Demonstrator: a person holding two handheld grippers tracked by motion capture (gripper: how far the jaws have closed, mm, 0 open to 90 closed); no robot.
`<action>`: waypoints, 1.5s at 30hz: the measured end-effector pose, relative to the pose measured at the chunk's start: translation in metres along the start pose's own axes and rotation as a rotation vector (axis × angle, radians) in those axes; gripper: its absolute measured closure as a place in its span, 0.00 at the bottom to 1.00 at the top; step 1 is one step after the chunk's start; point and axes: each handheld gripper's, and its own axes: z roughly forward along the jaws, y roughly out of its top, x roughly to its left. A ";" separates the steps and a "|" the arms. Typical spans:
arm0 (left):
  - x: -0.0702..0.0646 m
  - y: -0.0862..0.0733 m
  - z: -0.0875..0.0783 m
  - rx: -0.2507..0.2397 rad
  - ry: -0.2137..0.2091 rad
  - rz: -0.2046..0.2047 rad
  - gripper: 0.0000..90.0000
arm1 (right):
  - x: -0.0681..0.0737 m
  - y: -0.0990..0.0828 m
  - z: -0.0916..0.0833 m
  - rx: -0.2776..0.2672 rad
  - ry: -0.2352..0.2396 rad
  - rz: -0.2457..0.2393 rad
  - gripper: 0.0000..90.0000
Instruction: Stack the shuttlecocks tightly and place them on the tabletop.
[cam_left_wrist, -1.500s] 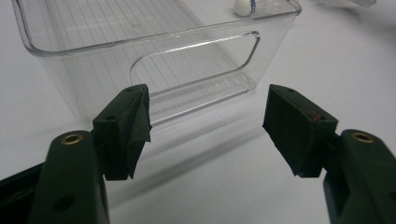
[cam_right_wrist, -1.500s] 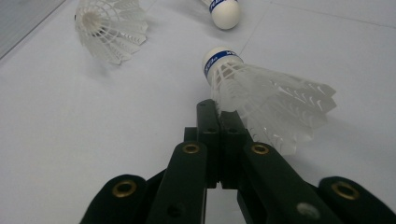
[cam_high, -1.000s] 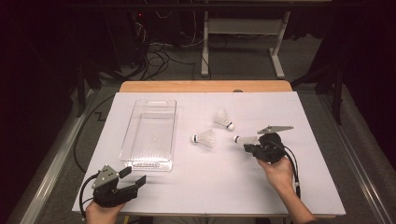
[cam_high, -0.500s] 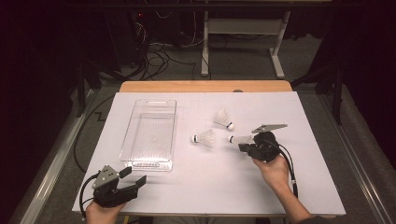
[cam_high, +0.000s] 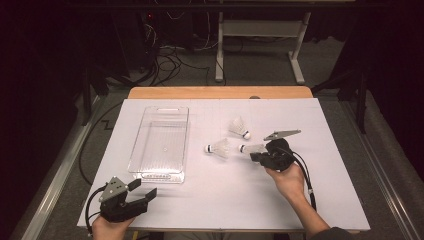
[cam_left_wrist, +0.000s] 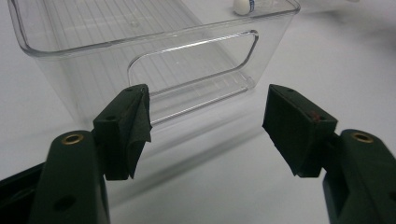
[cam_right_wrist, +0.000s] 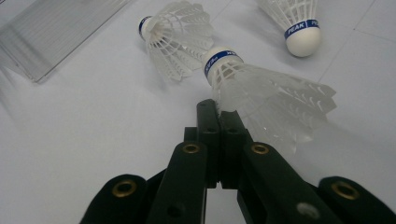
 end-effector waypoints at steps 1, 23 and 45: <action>0.000 0.000 0.000 0.000 0.000 0.000 0.37 | 0.000 0.000 0.001 -0.001 0.002 -0.003 1.00; 0.000 0.000 0.001 0.007 -0.001 0.003 0.37 | 0.004 0.014 0.017 0.025 0.048 -0.029 1.00; 0.001 0.000 0.000 0.002 0.002 0.003 0.36 | 0.009 0.025 0.036 0.054 0.103 -0.048 1.00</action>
